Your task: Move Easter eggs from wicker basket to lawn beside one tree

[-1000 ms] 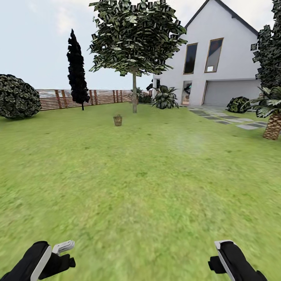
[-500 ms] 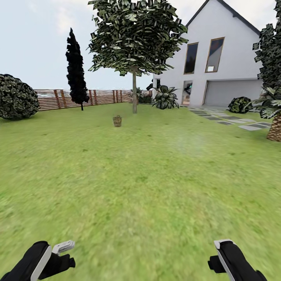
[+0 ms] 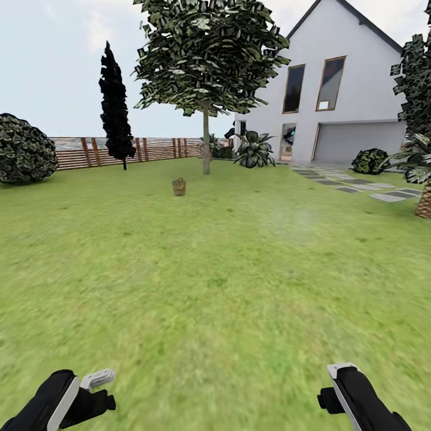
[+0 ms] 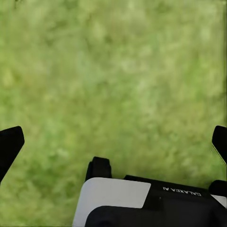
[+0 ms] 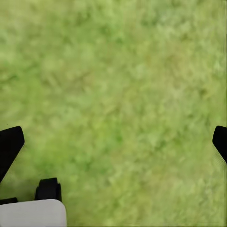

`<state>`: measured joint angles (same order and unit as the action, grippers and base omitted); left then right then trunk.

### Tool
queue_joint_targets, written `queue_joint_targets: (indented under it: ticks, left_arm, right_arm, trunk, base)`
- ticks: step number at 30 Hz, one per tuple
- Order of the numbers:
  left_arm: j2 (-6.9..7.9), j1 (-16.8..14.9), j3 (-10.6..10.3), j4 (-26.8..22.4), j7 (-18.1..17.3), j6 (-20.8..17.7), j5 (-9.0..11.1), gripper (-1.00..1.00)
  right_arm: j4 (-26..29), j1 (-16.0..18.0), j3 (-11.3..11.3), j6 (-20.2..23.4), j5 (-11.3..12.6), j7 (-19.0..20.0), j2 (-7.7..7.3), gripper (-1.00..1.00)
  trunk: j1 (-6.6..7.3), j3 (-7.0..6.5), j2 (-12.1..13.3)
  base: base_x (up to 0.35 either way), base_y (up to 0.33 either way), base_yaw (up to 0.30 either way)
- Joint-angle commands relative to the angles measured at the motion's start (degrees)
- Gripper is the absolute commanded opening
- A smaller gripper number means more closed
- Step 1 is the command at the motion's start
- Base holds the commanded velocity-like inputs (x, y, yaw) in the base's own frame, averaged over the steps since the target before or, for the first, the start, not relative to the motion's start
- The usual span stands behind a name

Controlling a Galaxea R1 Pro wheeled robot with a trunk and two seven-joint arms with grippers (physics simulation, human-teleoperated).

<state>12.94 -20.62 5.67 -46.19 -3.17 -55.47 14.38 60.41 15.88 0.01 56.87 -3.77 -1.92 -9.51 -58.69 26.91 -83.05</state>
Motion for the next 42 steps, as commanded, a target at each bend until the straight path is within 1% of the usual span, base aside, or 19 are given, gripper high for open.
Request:
queue_joint_targets:
  ticks: [1, 23, 27, 34, 42]
  left_arm:
    - [-0.01, 0.0, 0.1, 0.0, -0.3, -0.3, -0.2, 1.0]
    - [-0.02, 0.0, 0.1, 0.0, -0.3, -0.3, -0.2, 1.0]
    - [-0.01, 0.0, 0.1, 0.0, -0.3, -0.3, -0.2, 1.0]
    - [-0.02, 0.0, 0.2, -0.1, -0.6, -0.3, -0.1, 1.0]
    - [0.59, 0.0, 0.4, -0.1, -0.7, -0.3, -0.2, 1.0]
  right_arm:
    - [0.1, 0.0, 0.0, 0.3, -0.4, 0.2, 0.0, 1.0]
    - [0.1, 0.0, -0.1, 0.3, -0.4, 0.2, -0.03, 1.0]
    - [0.1, 0.0, -0.5, 0.3, 0.1, 0.2, -0.26, 1.0]
    - [0.1, 0.0, -0.5, 0.3, 0.2, 0.2, -0.28, 1.0]
    - [0.1, 0.0, -0.6, 0.3, 0.2, 0.2, -0.33, 1.0]
  trunk:
    - [-0.03, 0.07, 0.0]
    - [-0.03, 0.07, 0.0]
    - [-0.03, 0.07, 0.0]
    - [-0.03, 0.07, 0.0]
    - [-0.03, 0.07, 0.0]
  base:
    - [0.338, 0.0, 0.0]
    - [0.338, 0.0, 0.001]
    - [0.338, 0.0, 0.159]
    - [0.338, 0.0, 0.067]
    - [0.338, 0.0, 0.002]
